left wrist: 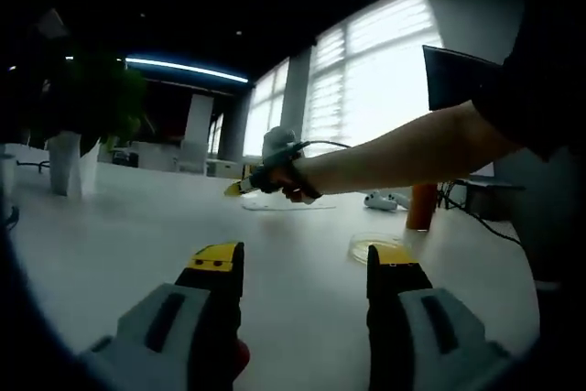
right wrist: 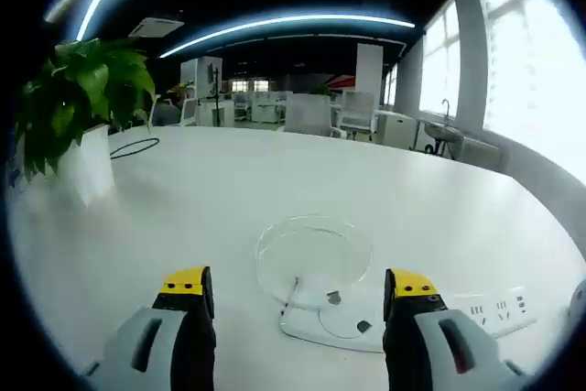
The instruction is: Open the Petri dish lid, place the lid on the table, pour the liquid culture medium into the Petri dish, pick up the Petri dish lid from the table, and close the Petri dish
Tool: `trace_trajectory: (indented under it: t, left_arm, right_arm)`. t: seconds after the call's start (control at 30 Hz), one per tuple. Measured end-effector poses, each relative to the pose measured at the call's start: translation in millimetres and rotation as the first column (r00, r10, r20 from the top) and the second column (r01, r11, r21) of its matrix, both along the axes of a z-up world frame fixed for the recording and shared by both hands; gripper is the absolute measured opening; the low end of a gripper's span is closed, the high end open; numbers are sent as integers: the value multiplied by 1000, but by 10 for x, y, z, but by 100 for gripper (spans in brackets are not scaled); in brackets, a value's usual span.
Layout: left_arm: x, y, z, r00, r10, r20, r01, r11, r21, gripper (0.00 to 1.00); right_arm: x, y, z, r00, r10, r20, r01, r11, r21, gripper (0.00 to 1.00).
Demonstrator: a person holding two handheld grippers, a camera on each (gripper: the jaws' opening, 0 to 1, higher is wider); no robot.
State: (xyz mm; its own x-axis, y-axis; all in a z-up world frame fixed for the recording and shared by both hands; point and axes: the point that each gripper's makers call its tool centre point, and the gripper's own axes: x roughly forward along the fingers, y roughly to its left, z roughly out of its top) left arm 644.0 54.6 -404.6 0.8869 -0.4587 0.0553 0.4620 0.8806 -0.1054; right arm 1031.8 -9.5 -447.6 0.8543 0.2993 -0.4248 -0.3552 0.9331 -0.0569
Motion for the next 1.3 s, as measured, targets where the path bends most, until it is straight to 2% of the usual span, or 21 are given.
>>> trace_trajectory:
  t: [0.17, 0.33, 0.5, 0.67, 1.1, 1.3]
  left_arm:
    - [19, 15, 10, 1000, 0, 1, 0, 1000, -11, 45]
    - [41, 45, -7, 1000, 8, -10, -8, 1000, -16, 45]
    - [43, 56, 9, 1000, 2, -11, -3, 999, -40, 45]
    - [43, 57, 16, 1000, -1, -10, 1, 999, -47, 45]
    - [49, 56, 22, 1000, -4, -13, 3, 998, -62, 45]
    - [51, 43, 20, 1000, -8, -14, 7, 998, -61, 45]
  right_arm:
    - [99, 51, 4, 1000, -14, 25, 14, 1000, -19, 73]
    - [188, 76, -37, 999, -25, 22, 25, 999, -27, 73]
    - [326, 4, -53, 997, -80, 9, 80, 997, 15, 72]
    - [425, -41, -110, 994, -109, -11, 109, 994, 25, 71]
    - [454, 23, -240, 994, -111, -20, 111, 994, -7, 67]
    - [464, 16, -244, 992, -122, -17, 122, 993, -5, 67]
